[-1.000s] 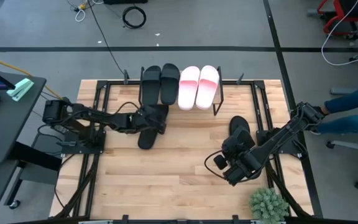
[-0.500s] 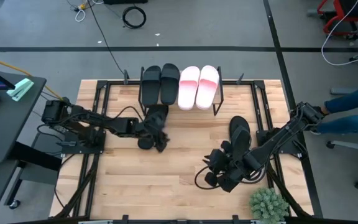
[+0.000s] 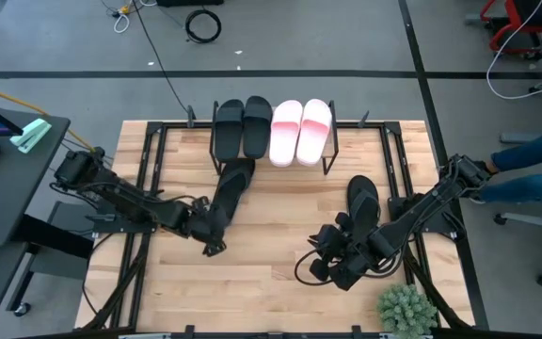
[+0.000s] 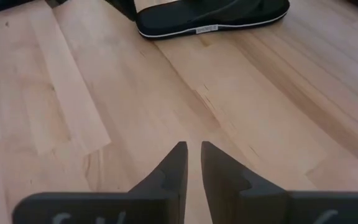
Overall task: Pick and place slides into the shelf
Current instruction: Put the left black slipper under the shelf
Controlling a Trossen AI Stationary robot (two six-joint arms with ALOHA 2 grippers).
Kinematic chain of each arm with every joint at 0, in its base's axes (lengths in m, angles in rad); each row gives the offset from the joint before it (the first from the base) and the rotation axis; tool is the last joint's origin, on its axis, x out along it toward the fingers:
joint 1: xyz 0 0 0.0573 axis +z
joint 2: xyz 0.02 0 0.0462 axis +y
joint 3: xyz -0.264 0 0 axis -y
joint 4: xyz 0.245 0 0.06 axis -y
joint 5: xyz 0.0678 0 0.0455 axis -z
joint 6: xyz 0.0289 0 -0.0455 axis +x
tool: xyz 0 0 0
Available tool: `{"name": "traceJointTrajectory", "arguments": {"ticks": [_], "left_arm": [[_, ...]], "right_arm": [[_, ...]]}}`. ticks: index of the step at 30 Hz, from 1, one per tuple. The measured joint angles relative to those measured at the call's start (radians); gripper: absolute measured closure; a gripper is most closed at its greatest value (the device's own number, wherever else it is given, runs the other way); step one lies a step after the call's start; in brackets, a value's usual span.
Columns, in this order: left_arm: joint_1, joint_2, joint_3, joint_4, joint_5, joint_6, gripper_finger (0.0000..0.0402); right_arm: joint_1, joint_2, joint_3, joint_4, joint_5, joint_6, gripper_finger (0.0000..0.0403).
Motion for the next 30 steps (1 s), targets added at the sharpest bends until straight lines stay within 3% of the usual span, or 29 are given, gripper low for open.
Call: {"name": "traceJointTrajectory", "arguments": {"ticks": [8,30], "left_arm": [[0.011,0.021,-0.004,-0.062,-0.012,-0.016,0.0397],[0.213,0.134,-0.002,0.156,-0.026,0.012,0.04]], "right_arm": [[0.0,0.0,0.0,0.0,0.014,0.001,0.0353],[0.0,0.0,0.0,-0.01,0.034,-0.008,0.0353]]}}
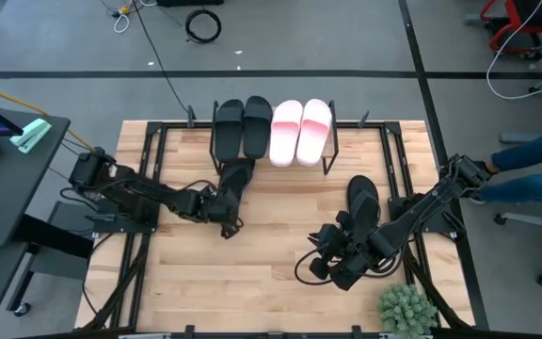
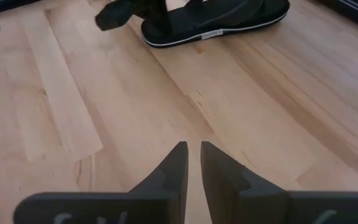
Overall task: Pick and place slides into the shelf
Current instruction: Put the left black slipper under the shelf
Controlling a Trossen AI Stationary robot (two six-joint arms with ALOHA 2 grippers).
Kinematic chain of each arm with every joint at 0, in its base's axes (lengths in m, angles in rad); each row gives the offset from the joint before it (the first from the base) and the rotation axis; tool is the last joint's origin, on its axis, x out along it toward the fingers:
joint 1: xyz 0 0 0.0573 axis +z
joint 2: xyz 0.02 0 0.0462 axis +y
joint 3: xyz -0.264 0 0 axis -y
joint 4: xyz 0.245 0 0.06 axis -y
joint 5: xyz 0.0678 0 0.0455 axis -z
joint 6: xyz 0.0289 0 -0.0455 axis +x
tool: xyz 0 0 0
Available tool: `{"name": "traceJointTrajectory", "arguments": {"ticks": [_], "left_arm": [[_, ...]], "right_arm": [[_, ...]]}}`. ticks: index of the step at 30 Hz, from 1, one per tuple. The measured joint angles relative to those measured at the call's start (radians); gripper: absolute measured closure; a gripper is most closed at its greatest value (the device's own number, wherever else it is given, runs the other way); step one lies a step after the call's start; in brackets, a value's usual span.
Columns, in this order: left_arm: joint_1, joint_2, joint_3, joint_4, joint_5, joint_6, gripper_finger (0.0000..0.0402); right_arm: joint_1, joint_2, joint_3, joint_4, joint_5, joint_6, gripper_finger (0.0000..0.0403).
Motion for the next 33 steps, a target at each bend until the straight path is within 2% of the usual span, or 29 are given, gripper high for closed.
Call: {"name": "traceJointTrajectory", "arguments": {"ticks": [9,24,28,33], "left_arm": [[0.143,0.003,0.008,0.121,-0.002,0.051,0.04],[0.357,0.003,0.008,0.135,0.003,0.065,0.04],[0.374,0.003,0.007,0.132,0.034,0.08,0.04],[0.284,0.002,0.008,0.144,0.072,0.052,0.04]], "right_arm": [[0.0,0.0,0.0,-0.001,0.0,-0.008,0.0353],[0.0,0.0,0.0,-0.001,0.0,-0.01,0.0353],[0.0,0.0,0.0,-0.001,0.0,-0.01,0.0353],[0.0,0.0,0.0,-0.001,0.0,-0.01,0.0353]]}}
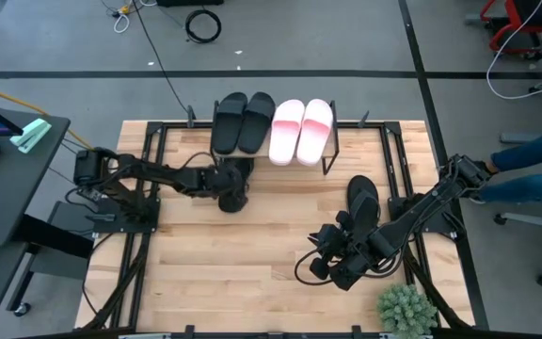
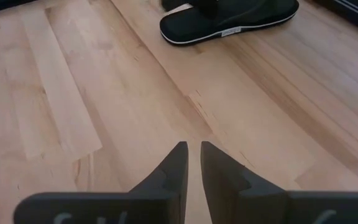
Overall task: Pick and place slides into the shelf
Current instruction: Put the left black slipper under the shelf
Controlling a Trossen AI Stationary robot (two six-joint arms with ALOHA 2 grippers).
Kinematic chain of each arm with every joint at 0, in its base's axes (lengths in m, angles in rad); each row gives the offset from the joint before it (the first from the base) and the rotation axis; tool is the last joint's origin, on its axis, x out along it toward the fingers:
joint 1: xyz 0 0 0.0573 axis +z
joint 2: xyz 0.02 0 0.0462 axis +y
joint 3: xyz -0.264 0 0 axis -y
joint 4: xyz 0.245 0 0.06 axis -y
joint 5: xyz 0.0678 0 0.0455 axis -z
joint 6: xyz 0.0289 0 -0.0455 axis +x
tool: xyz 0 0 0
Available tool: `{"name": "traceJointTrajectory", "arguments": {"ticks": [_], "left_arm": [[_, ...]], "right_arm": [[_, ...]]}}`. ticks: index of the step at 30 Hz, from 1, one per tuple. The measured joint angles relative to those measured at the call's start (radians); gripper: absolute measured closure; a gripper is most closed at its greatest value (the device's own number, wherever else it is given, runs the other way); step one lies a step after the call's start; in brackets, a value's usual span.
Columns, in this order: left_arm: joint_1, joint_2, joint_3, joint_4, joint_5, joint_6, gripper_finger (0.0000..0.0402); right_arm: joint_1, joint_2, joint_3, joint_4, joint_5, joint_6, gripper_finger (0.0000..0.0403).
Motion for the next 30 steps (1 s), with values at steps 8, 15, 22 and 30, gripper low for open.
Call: {"name": "traceJointTrajectory", "arguments": {"ticks": [8,15,22,30], "left_arm": [[-0.195,0.0,0.0,-0.012,0.006,-0.128,0.04],[-0.251,-0.002,0.0,-0.05,-0.07,-0.117,0.04],[-0.182,-0.002,0.0,-0.052,-0.051,-0.104,0.0399],[-0.234,-0.002,0.0,-0.06,-0.027,-0.119,0.04]], "right_arm": [[0.0,0.0,0.0,0.0,0.0,0.0,0.0353],[0.0,0.0,0.0,0.0,0.0,0.0,0.0353],[0.0,0.0,0.0,0.0,0.0,0.0,0.0353],[0.0,0.0,0.0,0.0,0.0,0.0,0.0353]]}}
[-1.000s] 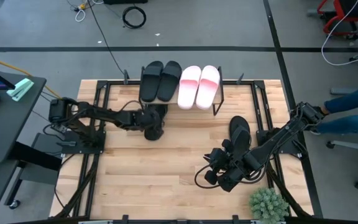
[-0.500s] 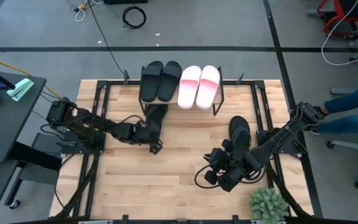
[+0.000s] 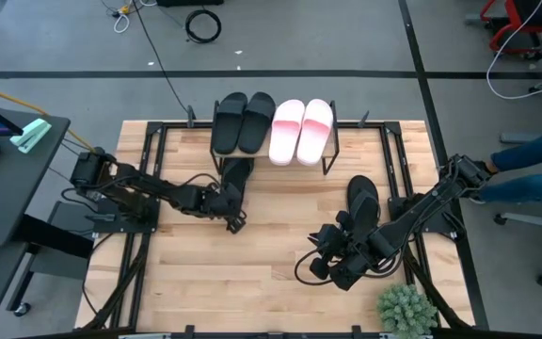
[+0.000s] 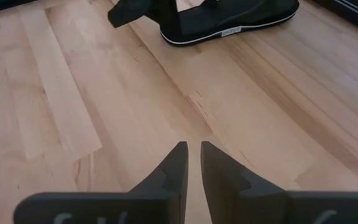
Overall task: Pick and place slides into the shelf
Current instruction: Put the left black slipper under the shelf
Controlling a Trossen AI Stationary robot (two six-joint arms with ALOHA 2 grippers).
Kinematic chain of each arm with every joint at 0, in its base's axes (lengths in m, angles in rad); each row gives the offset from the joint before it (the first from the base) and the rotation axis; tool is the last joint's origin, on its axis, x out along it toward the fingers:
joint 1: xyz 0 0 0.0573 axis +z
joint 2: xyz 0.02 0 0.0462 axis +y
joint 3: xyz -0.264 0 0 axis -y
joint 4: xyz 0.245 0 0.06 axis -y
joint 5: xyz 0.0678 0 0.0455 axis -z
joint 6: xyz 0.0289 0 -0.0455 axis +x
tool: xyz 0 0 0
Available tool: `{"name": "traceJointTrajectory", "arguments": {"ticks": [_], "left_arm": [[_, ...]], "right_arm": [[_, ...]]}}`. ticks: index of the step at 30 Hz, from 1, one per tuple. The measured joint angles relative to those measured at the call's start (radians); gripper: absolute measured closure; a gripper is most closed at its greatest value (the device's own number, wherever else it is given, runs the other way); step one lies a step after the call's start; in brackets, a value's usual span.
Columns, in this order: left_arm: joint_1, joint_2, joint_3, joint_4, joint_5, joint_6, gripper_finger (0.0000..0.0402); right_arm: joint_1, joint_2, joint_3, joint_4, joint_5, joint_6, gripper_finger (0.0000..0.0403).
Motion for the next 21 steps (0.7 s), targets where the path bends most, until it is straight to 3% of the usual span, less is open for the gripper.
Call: {"name": "traceJointTrajectory", "arguments": {"ticks": [5,11,21], "left_arm": [[-0.019,0.0,0.0,-0.031,-0.004,-0.038,0.04],[0.045,0.012,-0.001,-0.035,-0.036,-0.015,0.04],[0.14,0.087,0.001,0.127,-0.019,0.039,0.04]], "right_arm": [[0.0,0.0,0.0,0.0,0.0,0.0,0.0353],[0.0,0.0,0.0,0.0,0.0,-0.009,0.0353],[0.0,0.0,0.0,0.0,0.0,-0.01,0.0353]]}}
